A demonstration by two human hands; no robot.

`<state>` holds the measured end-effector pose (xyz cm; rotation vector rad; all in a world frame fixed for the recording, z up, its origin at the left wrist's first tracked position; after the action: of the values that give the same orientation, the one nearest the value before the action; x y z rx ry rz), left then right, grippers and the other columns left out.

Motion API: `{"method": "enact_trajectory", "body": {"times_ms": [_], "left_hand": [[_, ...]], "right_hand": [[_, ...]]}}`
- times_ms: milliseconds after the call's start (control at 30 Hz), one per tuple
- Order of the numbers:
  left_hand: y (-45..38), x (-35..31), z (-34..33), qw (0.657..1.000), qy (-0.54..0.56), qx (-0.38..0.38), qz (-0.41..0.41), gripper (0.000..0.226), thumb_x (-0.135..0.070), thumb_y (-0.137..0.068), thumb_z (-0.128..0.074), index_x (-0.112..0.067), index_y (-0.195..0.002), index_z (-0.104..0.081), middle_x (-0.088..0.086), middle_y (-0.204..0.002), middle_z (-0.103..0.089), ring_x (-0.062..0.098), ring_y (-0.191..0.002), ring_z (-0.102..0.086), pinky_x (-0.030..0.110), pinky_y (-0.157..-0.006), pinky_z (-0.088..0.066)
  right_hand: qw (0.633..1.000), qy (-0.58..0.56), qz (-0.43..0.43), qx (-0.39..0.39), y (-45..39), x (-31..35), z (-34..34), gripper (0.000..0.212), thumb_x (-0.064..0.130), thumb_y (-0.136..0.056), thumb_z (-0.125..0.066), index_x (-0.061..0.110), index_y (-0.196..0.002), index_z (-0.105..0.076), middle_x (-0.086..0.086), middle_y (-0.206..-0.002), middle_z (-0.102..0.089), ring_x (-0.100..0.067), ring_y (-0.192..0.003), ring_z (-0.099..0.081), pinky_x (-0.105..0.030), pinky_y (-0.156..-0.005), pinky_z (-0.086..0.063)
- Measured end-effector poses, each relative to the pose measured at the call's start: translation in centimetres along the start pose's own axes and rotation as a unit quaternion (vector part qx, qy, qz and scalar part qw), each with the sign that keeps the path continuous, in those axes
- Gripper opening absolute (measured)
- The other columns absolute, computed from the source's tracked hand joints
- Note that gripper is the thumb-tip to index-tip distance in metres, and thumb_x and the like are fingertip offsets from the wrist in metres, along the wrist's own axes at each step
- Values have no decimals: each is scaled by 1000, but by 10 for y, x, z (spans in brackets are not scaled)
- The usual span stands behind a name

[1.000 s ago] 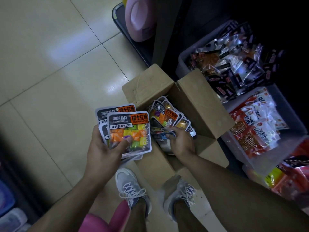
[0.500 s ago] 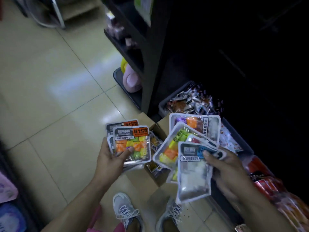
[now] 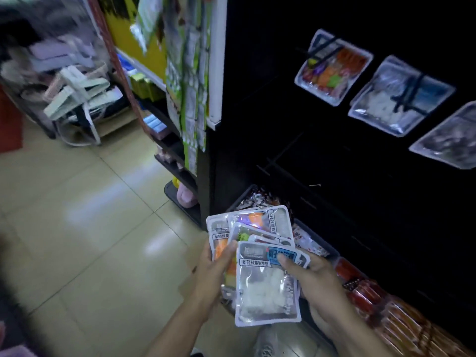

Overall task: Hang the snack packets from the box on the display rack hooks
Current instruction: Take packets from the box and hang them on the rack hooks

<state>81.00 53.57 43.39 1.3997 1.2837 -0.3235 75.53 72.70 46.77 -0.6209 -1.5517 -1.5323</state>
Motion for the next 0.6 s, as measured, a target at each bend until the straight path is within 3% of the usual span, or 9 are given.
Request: {"method": "enact_trajectory", "body": {"times_ms": [33, 167, 233, 300, 367, 400, 467, 533, 600], "left_hand": [[6, -4, -7, 1000, 4, 5, 5, 82, -70, -62, -83, -29, -130, -63, 6, -124, -75, 32, -114, -72, 63, -102, -51], [30, -14, -32, 1000, 17, 15, 21, 80, -68, -63, -85, -26, -128, -66, 9, -121, -76, 34, -111, -73, 64, -103, -50], [41, -19, -46, 999, 8, 33, 26, 76, -62, -66, -86, -26, -129, -65, 8, -120, -76, 35, -110, -73, 62, -101, -52], [52, -23, -59, 998, -14, 58, 17, 61, -52, -73, -86, -30, -126, -65, -2, -107, -80, 30, -98, -77, 48, -84, -62], [60, -25, -69, 997, -52, 63, 4, 55, -50, -71, -76, -32, -121, -63, -11, -91, -81, 20, -81, -79, 30, -59, -58], [65, -26, -74, 996, -58, 70, 1, 56, -48, -70, -73, -28, -122, -64, -9, -92, -81, 16, -79, -79, 24, -54, -56], [74, -29, -85, 994, -74, 77, 12, 59, -50, -74, -81, -26, -126, -64, -6, -103, -81, 12, -87, -78, 19, -57, -56], [79, -27, -92, 993, -85, 81, 32, 67, -53, -74, -82, -27, -131, -62, -6, -110, -79, 12, -97, -77, 28, -69, -59], [87, -28, -101, 991, -106, 72, 37, 60, -49, -79, -78, -21, -130, -63, -5, -100, -80, 8, -85, -77, 32, -68, -61]], "right_hand": [[1000, -13, 2, -12, 9, 6, 4, 55, 47, -64, -90, 21, -110, -77, -1, -105, -79, -25, -100, -76, -53, -99, -55], [990, -91, 25, -105, 42, 29, 26, 37, 11, -75, -86, 8, -109, -71, -7, -97, -80, -20, -87, -78, -38, -82, -60], [980, -127, 37, -148, 53, 31, 37, 43, 16, -72, -85, 5, -109, -68, -11, -98, -79, -22, -86, -77, -37, -79, -58], [975, -140, 43, -168, 65, 34, 47, 45, 26, -71, -84, 5, -108, -69, -11, -95, -79, -27, -90, -76, -42, -87, -57], [971, -149, 51, -182, 77, 36, 58, 29, 22, -82, -80, 6, -104, -70, -9, -89, -79, -28, -87, -76, -43, -87, -57], [969, -150, 58, -187, 83, 38, 63, 19, 20, -87, -77, 7, -100, -71, -8, -87, -79, -27, -86, -76, -43, -86, -58], [967, -150, 71, -195, 92, 38, 73, 11, 22, -92, -74, 11, -94, -74, -5, -89, -78, -26, -89, -75, -43, -90, -58], [965, -165, 77, -189, 99, 36, 80, 11, 27, -95, -70, 17, -96, -77, 1, -96, -80, -22, -98, -74, -46, -99, -55], [964, -166, 79, -195, 107, 39, 85, 14, 29, -98, -66, 23, -97, -79, 5, -98, -80, -19, -100, -74, -47, -100, -54]]}}
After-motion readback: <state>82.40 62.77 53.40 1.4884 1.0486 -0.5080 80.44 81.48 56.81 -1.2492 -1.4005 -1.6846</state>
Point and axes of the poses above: each hand's wrist, its own y-axis away from the middle knuckle, its own z-axis out of the back of the hand, x = y × z, the point moved 3 cm from there along -y, towards the middle knuckle
